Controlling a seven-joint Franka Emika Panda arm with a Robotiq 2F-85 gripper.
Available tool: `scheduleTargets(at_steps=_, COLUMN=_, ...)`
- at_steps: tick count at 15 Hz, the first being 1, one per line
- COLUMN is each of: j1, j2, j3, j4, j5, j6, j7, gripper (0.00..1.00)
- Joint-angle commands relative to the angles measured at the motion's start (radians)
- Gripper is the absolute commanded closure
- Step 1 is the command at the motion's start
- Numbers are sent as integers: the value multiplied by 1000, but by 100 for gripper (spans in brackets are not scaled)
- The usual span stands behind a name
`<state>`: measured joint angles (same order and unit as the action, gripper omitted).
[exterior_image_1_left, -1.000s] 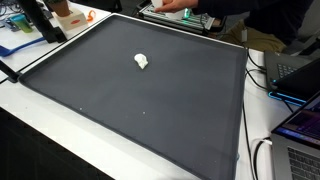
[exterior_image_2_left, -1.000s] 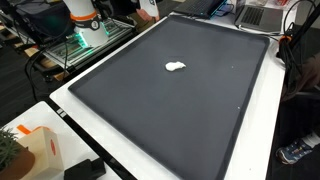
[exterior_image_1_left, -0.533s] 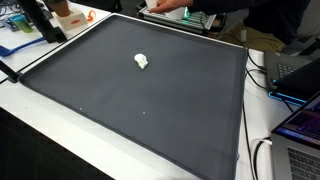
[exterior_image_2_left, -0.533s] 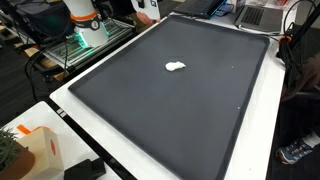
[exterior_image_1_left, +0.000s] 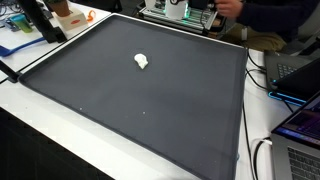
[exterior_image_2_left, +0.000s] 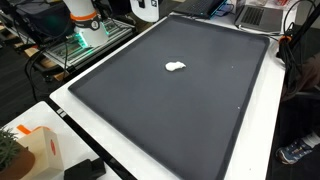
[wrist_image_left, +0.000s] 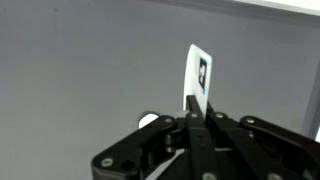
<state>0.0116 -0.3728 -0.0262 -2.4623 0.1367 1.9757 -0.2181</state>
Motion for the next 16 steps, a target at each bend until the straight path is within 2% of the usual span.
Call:
scheduleTargets(at_steps=1, j1=8, j2=0, j3=-7, j4=1, j5=-3, j6=-1, j7=3, gripper=96)
scheduleTargets(at_steps=7, j1=8, j2=0, j3=-7, j4=0, j5=-3, j6=-1, j7=2, gripper=96)
scheduleTargets(at_steps=8, j1=-4, j2=-39, j3=0, j4=-47, j5=-8, j6=52, j7=46, gripper=99)
scheduleTargets(at_steps=11, j1=-4, j2=-77, j3=30, j4=-135, j5=-6, j6=224, j7=153, gripper=99)
scheduleTargets(at_steps=16, j1=-13, j2=-39, j3=125, j4=-220, j5=-58, j6=442, j7=407, gripper=99)
